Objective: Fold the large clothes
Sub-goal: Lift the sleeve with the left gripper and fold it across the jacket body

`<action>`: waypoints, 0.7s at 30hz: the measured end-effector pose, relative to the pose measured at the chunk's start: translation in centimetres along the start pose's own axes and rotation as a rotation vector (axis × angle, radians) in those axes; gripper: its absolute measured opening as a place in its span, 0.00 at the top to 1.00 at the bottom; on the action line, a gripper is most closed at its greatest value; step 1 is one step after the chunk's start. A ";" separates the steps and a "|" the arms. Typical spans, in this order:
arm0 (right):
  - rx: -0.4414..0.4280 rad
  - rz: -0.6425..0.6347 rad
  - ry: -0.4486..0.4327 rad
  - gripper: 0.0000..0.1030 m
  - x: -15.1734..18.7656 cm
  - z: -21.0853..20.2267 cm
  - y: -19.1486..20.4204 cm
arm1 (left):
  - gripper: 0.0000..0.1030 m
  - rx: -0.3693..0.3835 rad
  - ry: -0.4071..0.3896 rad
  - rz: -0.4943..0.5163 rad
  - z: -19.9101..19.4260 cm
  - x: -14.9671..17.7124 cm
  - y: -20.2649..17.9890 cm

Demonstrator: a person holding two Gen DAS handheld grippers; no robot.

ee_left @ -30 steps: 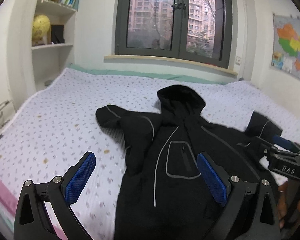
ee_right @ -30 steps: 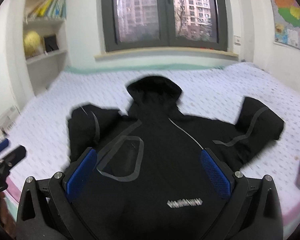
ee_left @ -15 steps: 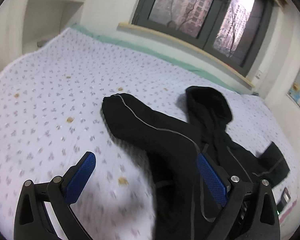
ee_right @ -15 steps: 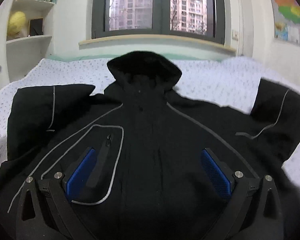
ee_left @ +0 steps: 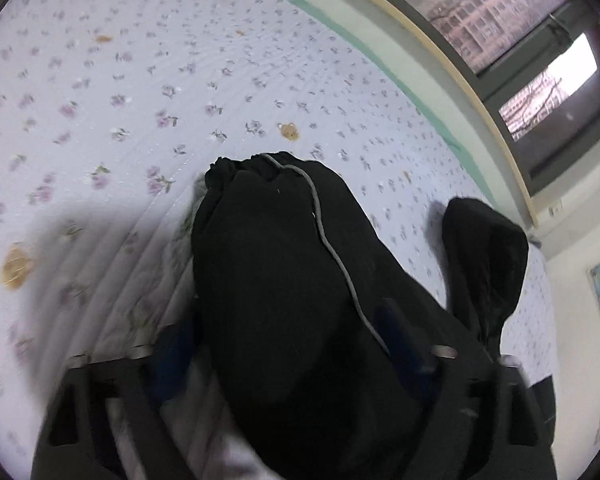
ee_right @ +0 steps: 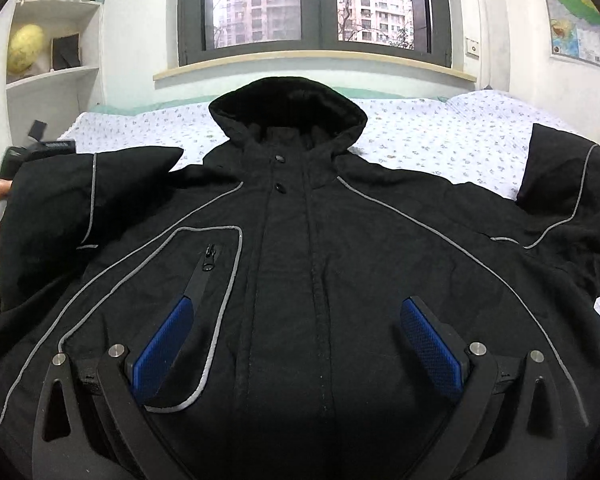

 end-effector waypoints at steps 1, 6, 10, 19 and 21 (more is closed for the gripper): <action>0.000 0.002 0.001 0.00 0.0 0.0 -0.1 | 0.61 0.001 -0.002 0.004 0.2 0.0 -0.1; -0.001 0.008 0.024 0.00 0.1 0.6 -0.2 | 0.83 -0.021 -0.069 0.048 -3.4 0.2 -1.2; 0.003 0.007 0.031 0.00 0.1 0.8 -0.3 | 0.83 -0.177 -0.162 0.093 -10.9 0.7 0.3; 0.020 0.002 0.059 0.00 0.2 1.4 -0.3 | 0.84 -0.632 -0.291 0.000 -23.0 5.4 11.7; 0.023 0.000 0.061 0.00 0.2 1.5 -0.3 | 0.83 -0.674 -0.251 -0.065 -22.0 6.5 14.8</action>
Point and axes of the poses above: each gripper's, at about its wrist camera, not at the fingertips, and z roughly the way its jaws point, y to its left, x to its underside, the point moved 6 cm from there along z, roughly the way its jaws point, and after that the axes turned 10 degrees about z, right-handed, at the moved point
